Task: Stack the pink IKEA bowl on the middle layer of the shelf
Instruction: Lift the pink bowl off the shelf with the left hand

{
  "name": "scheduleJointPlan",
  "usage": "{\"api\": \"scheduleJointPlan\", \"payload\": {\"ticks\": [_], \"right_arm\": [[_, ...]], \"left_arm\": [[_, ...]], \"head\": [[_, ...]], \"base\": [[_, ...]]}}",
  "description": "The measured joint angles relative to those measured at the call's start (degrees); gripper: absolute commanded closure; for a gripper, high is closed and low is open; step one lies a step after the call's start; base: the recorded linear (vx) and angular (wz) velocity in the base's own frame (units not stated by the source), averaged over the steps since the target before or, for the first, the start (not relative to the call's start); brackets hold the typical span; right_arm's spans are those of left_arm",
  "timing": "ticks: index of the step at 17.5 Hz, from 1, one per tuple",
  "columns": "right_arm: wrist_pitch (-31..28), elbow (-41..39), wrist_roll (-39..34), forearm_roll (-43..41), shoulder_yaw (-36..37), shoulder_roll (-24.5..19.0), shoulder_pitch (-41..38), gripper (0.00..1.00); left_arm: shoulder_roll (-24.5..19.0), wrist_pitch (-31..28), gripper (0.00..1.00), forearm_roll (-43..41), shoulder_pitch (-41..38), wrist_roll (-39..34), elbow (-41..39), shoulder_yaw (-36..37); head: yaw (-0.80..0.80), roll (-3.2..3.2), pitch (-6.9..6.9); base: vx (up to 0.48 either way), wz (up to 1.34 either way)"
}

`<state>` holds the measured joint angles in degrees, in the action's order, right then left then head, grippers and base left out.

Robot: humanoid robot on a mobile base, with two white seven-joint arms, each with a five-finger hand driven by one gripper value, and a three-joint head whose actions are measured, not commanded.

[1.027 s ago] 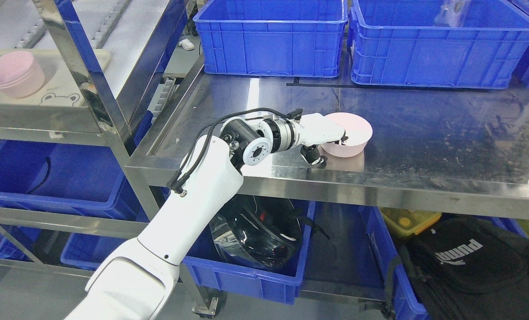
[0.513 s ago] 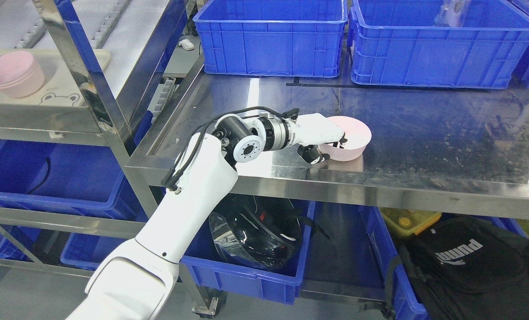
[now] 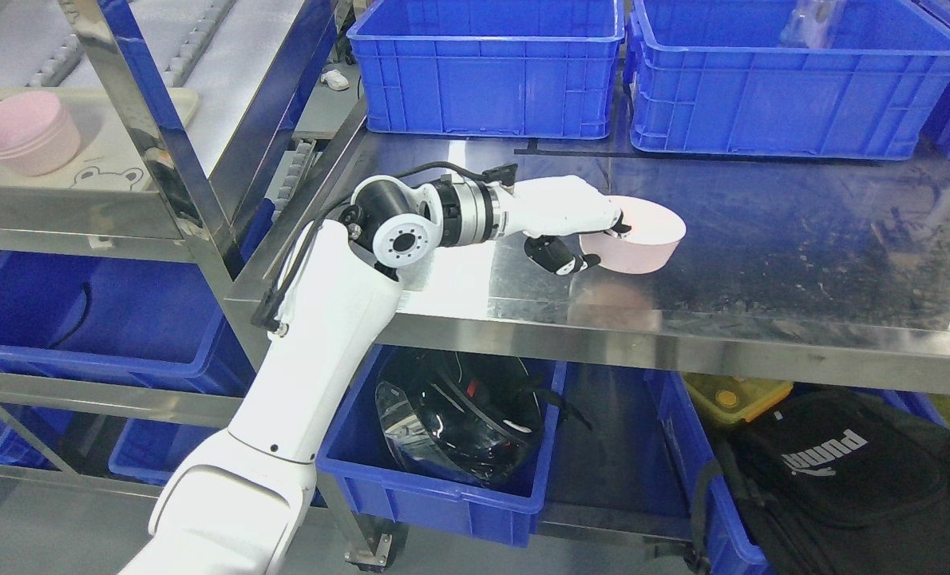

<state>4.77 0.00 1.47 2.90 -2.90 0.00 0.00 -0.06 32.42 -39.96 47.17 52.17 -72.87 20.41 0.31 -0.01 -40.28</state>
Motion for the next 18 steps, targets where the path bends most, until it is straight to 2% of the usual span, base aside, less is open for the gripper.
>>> {"api": "scheduleJointPlan", "payload": {"ticks": [5,7,12,13,18], "right_arm": [[0.00,0.00,-0.01,0.00,0.00,0.00,0.00,0.00],[0.00,0.00,-0.01,0.00,0.00,0.00,0.00,0.00],[0.00,0.00,-0.01,0.00,0.00,0.00,0.00,0.00],[0.00,0.00,-0.02,0.00,0.00,0.00,0.02,0.00],[0.00,0.00,-0.02,0.00,0.00,0.00,0.01,0.00]], "left_arm": [[0.02,9.27,1.00,6.04,-3.53,0.69,-4.01,-5.20],[0.03,11.12,1.00,7.50,-6.03,0.68,-6.04,-6.77],[0.04,12.11,1.00,8.99,-9.99,0.53,-8.47,-8.44],[0.05,12.53,1.00,10.22,-14.22,0.33,-10.75,-10.01],[0.05,12.56,1.00,11.06,-17.45,0.01,-13.07,-11.54]], "head": [[0.00,0.00,0.00],[0.00,0.00,0.00],[0.00,0.00,0.00],[0.00,0.00,0.00],[0.00,0.00,0.00]], "base": [[0.000,0.00],[0.000,0.00],[0.000,0.00],[0.000,0.00],[-0.003,0.02]]}}
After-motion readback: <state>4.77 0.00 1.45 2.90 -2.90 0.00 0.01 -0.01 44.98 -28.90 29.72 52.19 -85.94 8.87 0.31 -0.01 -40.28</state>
